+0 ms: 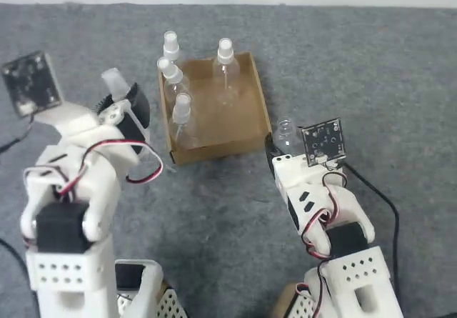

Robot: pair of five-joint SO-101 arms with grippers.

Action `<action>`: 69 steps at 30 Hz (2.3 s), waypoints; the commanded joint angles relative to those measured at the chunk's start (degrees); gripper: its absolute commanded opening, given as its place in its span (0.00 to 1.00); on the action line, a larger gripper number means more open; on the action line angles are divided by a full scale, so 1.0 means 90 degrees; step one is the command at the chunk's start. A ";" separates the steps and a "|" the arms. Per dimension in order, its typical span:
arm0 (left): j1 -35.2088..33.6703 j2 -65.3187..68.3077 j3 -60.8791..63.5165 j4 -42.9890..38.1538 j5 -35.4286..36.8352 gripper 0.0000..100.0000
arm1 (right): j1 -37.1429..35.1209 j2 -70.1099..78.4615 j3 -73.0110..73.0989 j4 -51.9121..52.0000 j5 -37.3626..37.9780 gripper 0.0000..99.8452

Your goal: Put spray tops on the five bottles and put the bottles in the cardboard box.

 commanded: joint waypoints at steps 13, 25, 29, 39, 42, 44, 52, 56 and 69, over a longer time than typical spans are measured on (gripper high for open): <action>0.0039 -0.2100 0.1900 -0.1348 0.1074 0.01 | -0.0063 -0.1314 0.0469 -0.0093 0.0576 0.02; 0.0010 -0.2774 0.2320 -0.1319 0.1573 0.01 | -0.0864 -0.3111 0.1485 -0.0151 0.1094 0.02; 0.0000 -0.2960 0.2320 -0.1319 0.1573 0.01 | -0.1011 -0.3160 0.1573 -0.0151 0.1114 0.02; -0.0020 -0.3321 0.2320 -0.1328 0.1582 0.01 | -0.1656 -0.3170 0.1846 -0.0161 0.1729 0.02; -0.0020 -0.3448 0.2320 -0.1328 0.1582 0.01 | -0.1861 -0.3170 0.1963 -0.0161 0.1934 0.02; 0.0000 -0.3585 0.2320 -0.1328 0.1582 0.01 | -0.1949 -0.3170 0.1983 -0.0161 0.1954 0.02; 0.0039 -0.4269 0.2554 -0.1280 0.1582 0.01 | -0.2076 -0.3170 0.1993 -0.0161 0.1973 0.02; 0.0039 -0.4650 0.2789 -0.1309 0.1582 0.01 | -0.2300 -0.3170 0.2159 -0.0161 0.2208 0.02; 0.0918 -0.5118 0.3101 -0.1192 0.1543 0.01 | -0.2457 -0.3111 0.2452 -0.0581 0.2598 0.02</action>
